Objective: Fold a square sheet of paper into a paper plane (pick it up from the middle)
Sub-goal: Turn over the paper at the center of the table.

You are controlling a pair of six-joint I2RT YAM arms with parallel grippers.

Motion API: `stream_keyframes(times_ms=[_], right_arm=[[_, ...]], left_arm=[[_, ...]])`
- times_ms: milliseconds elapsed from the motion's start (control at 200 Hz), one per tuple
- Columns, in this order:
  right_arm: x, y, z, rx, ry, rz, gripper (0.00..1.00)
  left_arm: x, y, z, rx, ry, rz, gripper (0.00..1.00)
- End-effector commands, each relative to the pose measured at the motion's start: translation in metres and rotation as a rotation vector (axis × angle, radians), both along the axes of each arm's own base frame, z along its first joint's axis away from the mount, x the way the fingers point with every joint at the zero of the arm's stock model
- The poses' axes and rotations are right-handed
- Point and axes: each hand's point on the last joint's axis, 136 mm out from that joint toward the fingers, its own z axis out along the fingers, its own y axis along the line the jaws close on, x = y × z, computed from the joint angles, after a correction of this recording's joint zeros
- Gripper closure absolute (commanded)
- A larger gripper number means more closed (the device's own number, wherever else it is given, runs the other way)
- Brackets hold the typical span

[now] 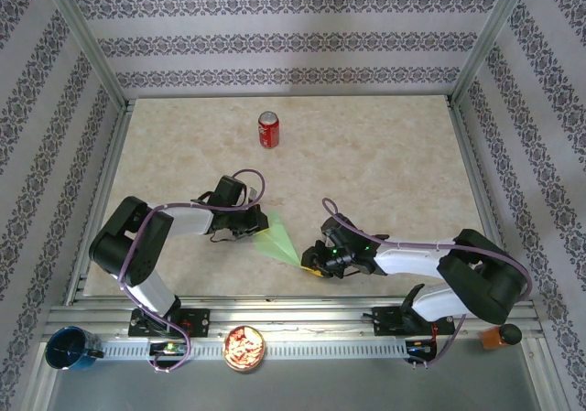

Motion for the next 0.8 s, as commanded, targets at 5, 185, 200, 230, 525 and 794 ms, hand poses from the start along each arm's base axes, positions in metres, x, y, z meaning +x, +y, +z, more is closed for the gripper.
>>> stream_keyframes(times_ms=[5, 185, 200, 230, 525, 794], right_arm=[[-0.002, 0.002, 0.001, 0.006, -0.002, 0.000, 0.73], [0.003, 0.003, 0.003, 0.012, -0.026, -0.017, 0.76], [0.003, 0.003, 0.003, 0.011, -0.025, -0.018, 0.76], [0.003, 0.002, 0.002, 0.011, -0.024, -0.019, 0.76], [0.000, -0.003, -0.006, -0.028, -0.007, -0.017, 0.75], [0.000, 0.005, -0.007, -0.014, -0.004, 0.004, 0.77]], left_arm=[[-0.011, 0.008, -0.018, 0.040, 0.056, 0.016, 0.93], [-0.010, 0.007, -0.017, 0.041, 0.052, 0.020, 0.93], [-0.009, 0.008, -0.017, 0.044, 0.050, 0.023, 0.93], [-0.009, 0.009, -0.017, 0.047, 0.047, 0.025, 0.93], [-0.008, 0.010, -0.018, 0.046, 0.042, 0.039, 0.93], [-0.008, 0.010, -0.017, 0.048, 0.040, 0.041, 0.93]])
